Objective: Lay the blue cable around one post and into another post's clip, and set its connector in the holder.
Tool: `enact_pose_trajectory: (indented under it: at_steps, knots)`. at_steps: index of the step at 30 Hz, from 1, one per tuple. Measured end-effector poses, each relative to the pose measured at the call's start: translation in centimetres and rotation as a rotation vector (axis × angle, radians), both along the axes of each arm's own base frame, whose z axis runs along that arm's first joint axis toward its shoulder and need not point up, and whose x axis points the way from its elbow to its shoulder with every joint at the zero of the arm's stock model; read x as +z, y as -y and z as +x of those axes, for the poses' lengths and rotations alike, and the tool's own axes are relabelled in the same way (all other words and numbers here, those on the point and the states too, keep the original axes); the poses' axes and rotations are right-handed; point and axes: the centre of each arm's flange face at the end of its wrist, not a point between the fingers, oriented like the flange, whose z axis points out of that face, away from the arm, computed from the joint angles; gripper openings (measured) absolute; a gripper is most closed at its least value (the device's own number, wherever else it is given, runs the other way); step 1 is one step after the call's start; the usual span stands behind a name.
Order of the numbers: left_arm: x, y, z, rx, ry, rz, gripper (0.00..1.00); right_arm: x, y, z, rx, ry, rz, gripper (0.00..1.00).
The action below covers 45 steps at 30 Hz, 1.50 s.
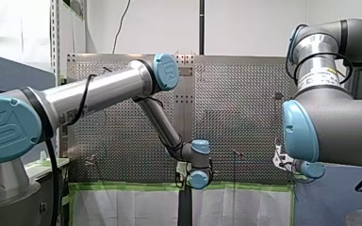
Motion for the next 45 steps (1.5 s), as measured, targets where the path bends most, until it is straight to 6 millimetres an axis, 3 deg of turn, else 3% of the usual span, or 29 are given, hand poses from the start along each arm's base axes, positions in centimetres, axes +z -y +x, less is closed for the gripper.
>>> enact_pose_trajectory:
  at_steps: [9,21,29,45]
  knots:
    - [0.0,-0.5,0.8,0.006,0.001,-0.004,0.01,0.0,0.0,0.0,-0.001,-0.001,-0.001,0.0]
    - [0.4,0.5,-0.1,-0.039,0.011,0.014,0.01,0.1,0.1,-0.3,-0.005,0.0,-0.003,0.0]
    - [1.3,1.0,0.6,-0.04,0.025,0.002,0.01,0.1,0.1,-0.3,-0.006,-0.001,-0.005,0.0]
    - [0.4,-0.5,0.7,-0.02,-0.005,0.023,0.01,0.0,0.1,-0.3,-0.006,0.0,-0.003,0.0]
